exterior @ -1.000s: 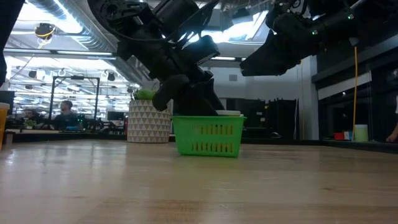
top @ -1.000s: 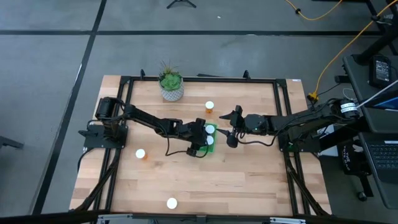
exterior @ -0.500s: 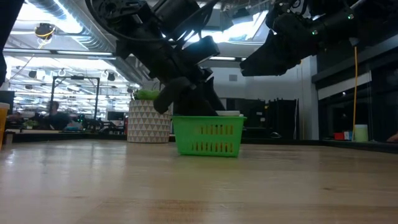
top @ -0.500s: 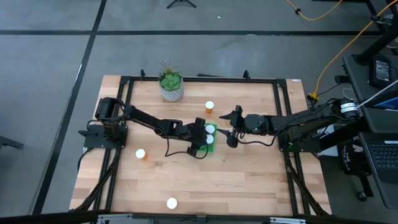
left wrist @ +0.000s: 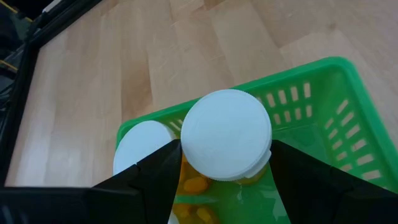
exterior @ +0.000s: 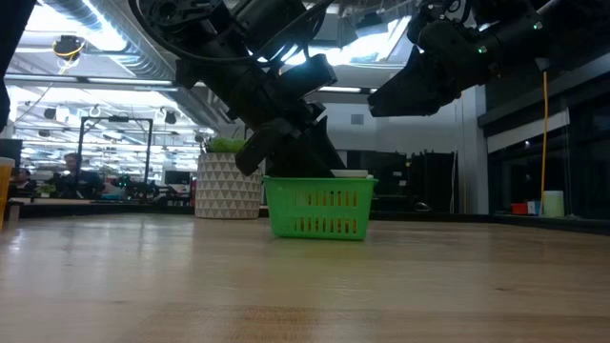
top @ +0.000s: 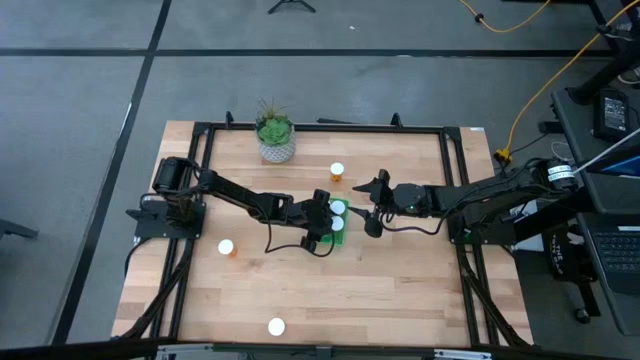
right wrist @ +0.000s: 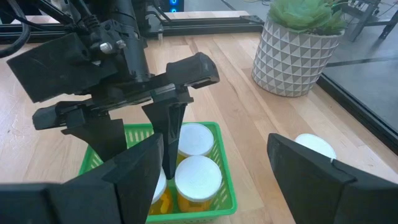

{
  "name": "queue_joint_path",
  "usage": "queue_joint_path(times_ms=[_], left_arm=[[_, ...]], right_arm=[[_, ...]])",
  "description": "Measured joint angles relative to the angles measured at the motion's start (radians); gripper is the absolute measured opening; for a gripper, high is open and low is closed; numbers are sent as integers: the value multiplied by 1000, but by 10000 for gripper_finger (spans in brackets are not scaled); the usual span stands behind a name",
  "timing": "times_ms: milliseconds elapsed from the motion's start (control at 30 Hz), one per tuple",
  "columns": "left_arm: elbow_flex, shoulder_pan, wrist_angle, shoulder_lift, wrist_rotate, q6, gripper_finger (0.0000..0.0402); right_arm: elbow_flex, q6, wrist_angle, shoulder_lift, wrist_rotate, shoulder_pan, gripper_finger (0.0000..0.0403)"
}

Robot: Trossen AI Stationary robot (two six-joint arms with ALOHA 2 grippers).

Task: Pick and place pill bottles into a basket
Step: Put the orange pill bottle into the green basket

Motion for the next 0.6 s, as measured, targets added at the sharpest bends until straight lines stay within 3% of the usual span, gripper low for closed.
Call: queue_joint_path(times_ms=[400,600], left_arm=[[0,0,0,-1,-4,-14,239],[0,-20,1,-1,-57,11,239]], right_arm=[[0,0,0,0,0,0,291],[0,0,0,0,0,0,291]])
